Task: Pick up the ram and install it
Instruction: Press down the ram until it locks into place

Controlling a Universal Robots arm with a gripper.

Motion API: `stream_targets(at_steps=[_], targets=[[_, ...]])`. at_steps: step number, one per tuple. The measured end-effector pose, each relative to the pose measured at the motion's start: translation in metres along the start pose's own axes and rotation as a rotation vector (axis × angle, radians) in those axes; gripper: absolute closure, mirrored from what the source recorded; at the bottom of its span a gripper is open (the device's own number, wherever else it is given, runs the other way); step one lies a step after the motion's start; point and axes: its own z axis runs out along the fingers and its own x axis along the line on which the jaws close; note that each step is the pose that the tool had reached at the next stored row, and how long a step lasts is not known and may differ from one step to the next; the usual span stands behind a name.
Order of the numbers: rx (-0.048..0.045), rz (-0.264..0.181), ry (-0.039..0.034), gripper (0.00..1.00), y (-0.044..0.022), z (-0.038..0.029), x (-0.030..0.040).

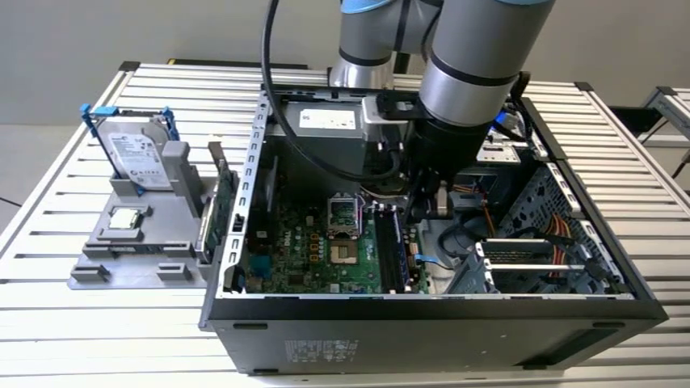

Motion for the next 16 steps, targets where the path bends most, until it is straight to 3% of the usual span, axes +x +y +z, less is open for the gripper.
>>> stream_targets(at_steps=[16], targets=[[0.0000, 0.000, 0.0001, 1.00, 0.0001, -0.0120, 0.0000]])
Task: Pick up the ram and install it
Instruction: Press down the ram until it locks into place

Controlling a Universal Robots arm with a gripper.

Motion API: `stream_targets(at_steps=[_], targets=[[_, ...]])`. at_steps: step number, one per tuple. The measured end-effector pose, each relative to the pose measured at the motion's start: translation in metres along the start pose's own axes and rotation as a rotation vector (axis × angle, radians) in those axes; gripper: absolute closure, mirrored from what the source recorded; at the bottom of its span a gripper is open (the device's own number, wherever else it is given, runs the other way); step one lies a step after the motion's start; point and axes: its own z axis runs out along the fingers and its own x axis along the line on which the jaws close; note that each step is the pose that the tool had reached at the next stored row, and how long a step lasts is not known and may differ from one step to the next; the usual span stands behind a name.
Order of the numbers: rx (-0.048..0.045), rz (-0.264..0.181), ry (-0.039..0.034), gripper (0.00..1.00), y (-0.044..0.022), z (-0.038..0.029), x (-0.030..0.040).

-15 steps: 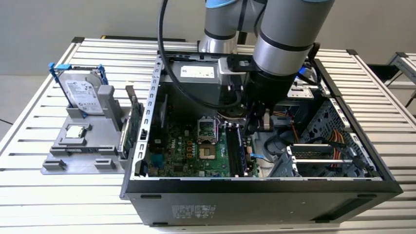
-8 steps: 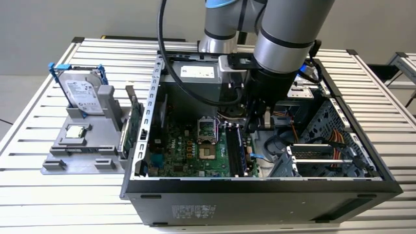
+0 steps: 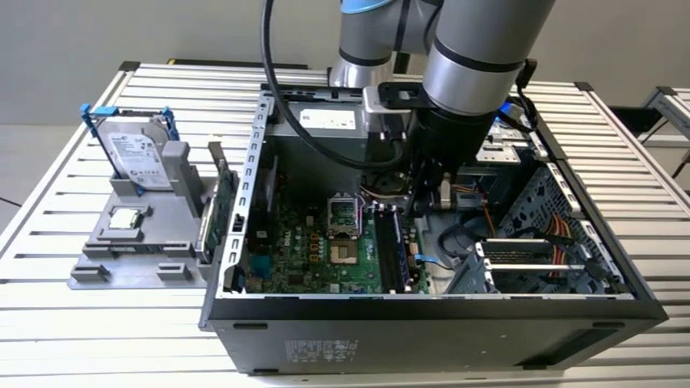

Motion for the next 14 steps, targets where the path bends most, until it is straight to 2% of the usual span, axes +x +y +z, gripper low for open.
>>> stream_targets(at_steps=[4, 14], targets=[[0.0000, 0.000, 0.0000, 1.00, 0.0000, -0.0047, 0.0000], [0.0000, 0.000, -0.0001, 1.00, 0.0001, -0.0052, 0.0000]])
